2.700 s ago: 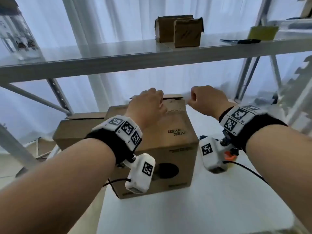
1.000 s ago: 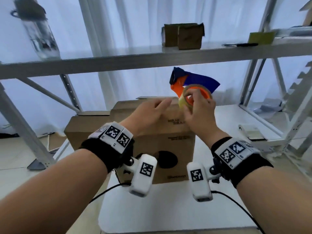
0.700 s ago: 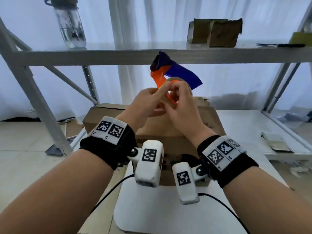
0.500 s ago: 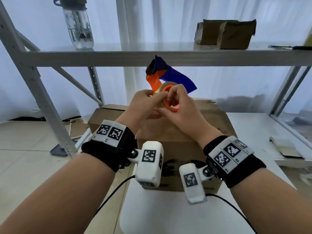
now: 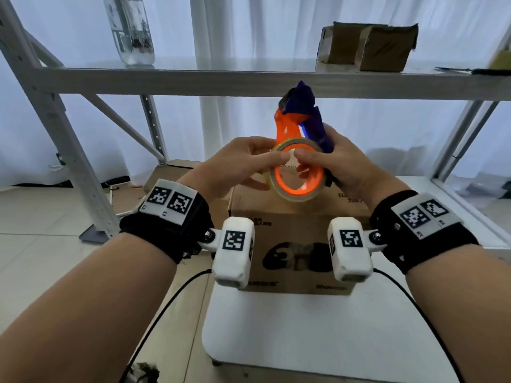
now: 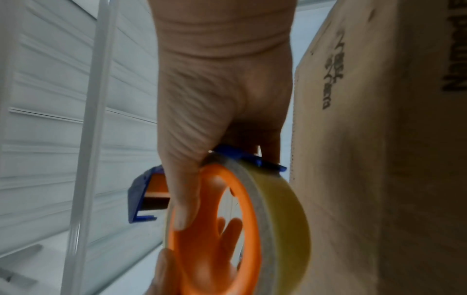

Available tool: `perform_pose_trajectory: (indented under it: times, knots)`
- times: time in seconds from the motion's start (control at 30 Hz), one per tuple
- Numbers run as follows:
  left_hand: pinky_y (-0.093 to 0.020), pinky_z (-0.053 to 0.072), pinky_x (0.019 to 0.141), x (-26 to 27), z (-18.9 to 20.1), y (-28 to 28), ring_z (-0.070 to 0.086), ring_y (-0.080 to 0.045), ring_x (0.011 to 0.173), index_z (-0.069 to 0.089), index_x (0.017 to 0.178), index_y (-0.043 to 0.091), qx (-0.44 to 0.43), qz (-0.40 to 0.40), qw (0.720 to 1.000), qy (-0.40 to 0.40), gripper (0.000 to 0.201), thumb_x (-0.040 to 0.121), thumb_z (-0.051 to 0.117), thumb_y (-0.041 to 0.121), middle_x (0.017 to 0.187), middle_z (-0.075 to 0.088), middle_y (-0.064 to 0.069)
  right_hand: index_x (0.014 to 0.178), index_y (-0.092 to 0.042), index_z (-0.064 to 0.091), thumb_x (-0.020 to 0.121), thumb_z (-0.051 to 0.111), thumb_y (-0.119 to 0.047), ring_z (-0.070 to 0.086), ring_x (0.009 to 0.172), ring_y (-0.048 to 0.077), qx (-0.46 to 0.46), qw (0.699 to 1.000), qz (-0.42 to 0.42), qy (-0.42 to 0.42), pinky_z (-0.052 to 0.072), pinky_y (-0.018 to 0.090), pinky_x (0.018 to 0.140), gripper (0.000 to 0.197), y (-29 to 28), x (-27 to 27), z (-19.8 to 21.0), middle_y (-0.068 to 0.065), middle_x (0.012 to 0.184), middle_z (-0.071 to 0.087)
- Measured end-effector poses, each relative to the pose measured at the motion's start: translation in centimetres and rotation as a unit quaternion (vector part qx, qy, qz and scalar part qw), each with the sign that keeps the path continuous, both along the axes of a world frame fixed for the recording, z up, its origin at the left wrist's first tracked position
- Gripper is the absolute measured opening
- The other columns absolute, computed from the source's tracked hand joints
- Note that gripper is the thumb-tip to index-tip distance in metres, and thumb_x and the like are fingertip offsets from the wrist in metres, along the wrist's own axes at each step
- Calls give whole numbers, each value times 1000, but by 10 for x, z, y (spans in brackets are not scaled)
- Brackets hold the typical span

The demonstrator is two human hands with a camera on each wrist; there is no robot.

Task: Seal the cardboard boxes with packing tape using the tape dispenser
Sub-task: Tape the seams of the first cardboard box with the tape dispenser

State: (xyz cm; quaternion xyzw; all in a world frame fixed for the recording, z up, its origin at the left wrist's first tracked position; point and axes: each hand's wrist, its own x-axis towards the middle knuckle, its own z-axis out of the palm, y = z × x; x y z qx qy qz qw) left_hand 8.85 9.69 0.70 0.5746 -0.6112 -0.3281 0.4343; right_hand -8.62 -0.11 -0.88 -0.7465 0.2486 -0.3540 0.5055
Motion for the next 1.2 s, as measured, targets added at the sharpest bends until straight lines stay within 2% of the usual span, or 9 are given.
perform_pose_trajectory:
  times: [0.07, 0.13, 0.23, 0.33, 0.43, 0.63, 0.77, 0.87, 1.2]
  knots:
    - [-21, 56, 76, -2, 0, 1, 66, -9, 97, 60, 119, 20, -11, 2, 1000, 7, 35, 92, 54, 41, 105, 69, 4, 141, -24, 39, 78, 72, -29, 65, 101, 16, -24, 999, -30, -6, 55, 29, 80, 71, 2, -1, 3, -1, 121, 62]
    - [-27, 50, 90, 4, -5, -2, 60, -12, 105, 58, 120, 18, -44, 59, 997, -15, 38, 96, 44, 45, 114, 65, 4, 140, -21, 42, 82, 72, -20, 65, 94, 10, -42, 997, -59, -4, 53, 22, 76, 65, 1, -3, 7, -3, 111, 65]
    - [-32, 35, 104, 29, -25, -14, 42, -19, 130, 43, 139, 18, -42, 168, 979, -109, 52, 97, 43, 48, 141, 46, -3, 131, -13, 52, 83, 72, -20, 62, 82, 10, -67, 989, -131, -9, 51, 26, 76, 52, -3, -4, 9, -2, 94, 65]
    - [-40, 21, 114, 50, -51, -24, 20, -24, 143, 21, 150, 27, 55, 170, 972, -152, 70, 92, 49, 53, 157, 18, -7, 126, -12, 53, 85, 71, -24, 61, 89, 18, -53, 980, -188, -33, 53, 33, 84, 46, -7, -4, 4, 4, 102, 63]
    - [-42, 16, 117, 53, -62, -36, 12, -22, 146, 14, 151, 34, 75, 151, 976, -140, 75, 90, 52, 55, 159, 6, -5, 132, -11, 46, 85, 70, -24, 60, 100, 23, -12, 972, -226, -55, 52, 30, 86, 54, -15, -1, -7, 9, 116, 61]
    - [-37, 14, 117, 50, -58, -67, 10, -20, 146, 21, 150, 31, 130, 109, 955, -242, 74, 88, 53, 57, 160, 1, 0, 133, -12, 47, 84, 72, -28, 61, 95, 22, 66, 963, -248, -77, 53, 35, 85, 57, -34, 7, -25, 5, 110, 62]
    - [-33, 27, 113, 50, -60, -70, 33, -20, 137, 35, 145, 25, 126, 98, 959, -234, 70, 86, 56, 58, 154, 27, -1, 129, -11, 50, 84, 72, -27, 60, 83, 16, 102, 959, -243, -100, 53, 32, 81, 53, -40, 9, -29, 1, 96, 62]
    - [-33, 25, 114, 48, -60, -64, 34, -20, 138, 36, 145, 27, 122, 106, 949, -269, 70, 86, 52, 62, 155, 27, -1, 123, -12, 54, 84, 71, -26, 59, 80, 14, 114, 958, -241, -110, 52, 32, 80, 45, -42, 8, -31, -1, 90, 62]
    - [-30, 23, 112, 4, -57, -24, 29, -16, 141, 44, 141, 22, 77, 80, 924, -367, 73, 83, 51, 66, 156, 26, -1, 130, -14, 51, 79, 76, -23, 62, 94, 21, 40, 981, -188, -41, 51, 31, 79, 57, -26, -4, -14, 8, 112, 63]
